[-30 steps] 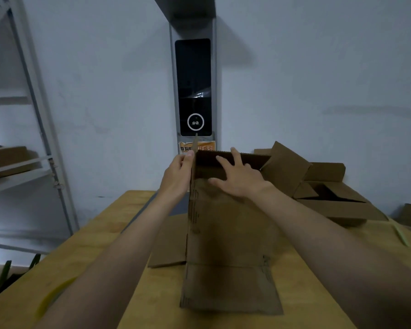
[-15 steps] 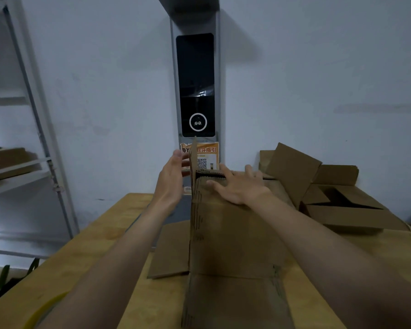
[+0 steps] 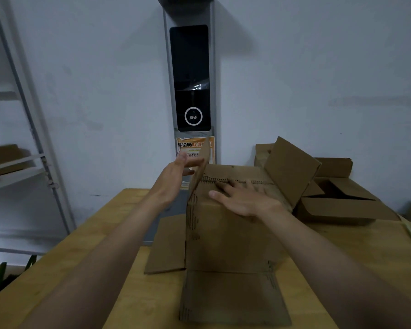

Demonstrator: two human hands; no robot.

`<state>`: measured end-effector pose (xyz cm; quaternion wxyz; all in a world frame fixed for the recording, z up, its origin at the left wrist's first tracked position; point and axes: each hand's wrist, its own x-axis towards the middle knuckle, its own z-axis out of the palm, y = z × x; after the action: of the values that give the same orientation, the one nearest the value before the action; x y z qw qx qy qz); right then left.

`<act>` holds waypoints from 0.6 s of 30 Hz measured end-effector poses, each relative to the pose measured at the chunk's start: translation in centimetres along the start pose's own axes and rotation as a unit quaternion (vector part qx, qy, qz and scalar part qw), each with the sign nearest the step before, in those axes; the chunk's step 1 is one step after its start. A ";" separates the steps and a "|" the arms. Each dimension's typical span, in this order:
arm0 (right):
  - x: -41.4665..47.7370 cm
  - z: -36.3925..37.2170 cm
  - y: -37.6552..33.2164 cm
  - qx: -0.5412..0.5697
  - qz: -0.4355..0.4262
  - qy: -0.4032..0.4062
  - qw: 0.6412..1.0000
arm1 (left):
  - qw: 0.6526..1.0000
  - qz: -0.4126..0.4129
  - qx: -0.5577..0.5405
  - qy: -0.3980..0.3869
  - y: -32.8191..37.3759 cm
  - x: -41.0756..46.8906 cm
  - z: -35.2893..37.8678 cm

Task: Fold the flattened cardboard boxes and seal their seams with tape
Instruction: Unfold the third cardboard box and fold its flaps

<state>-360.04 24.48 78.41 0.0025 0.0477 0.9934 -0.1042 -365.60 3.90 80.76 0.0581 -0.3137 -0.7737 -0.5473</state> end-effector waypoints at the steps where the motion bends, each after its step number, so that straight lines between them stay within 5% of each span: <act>1: -0.7 -0.1 0.0 0.000 -0.005 0.001 1.000 | 1.000 -0.008 0.014 -0.010 0.0 0.1 0.2; 8: -10.7 0.2 0.4 -0.020 -0.021 -0.037 0.999 | 0.982 -0.036 0.182 -0.026 -0.2 0.1 2.7; 18: -12.1 -1.5 1.2 -0.040 -0.036 0.164 0.985 | 0.963 -0.117 0.243 -0.004 -2.1 0.8 4.5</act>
<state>-347.84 24.83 79.83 -0.1621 0.0281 0.9848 -0.0553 -366.26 7.80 77.69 0.0644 -0.1996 -0.9150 -0.3445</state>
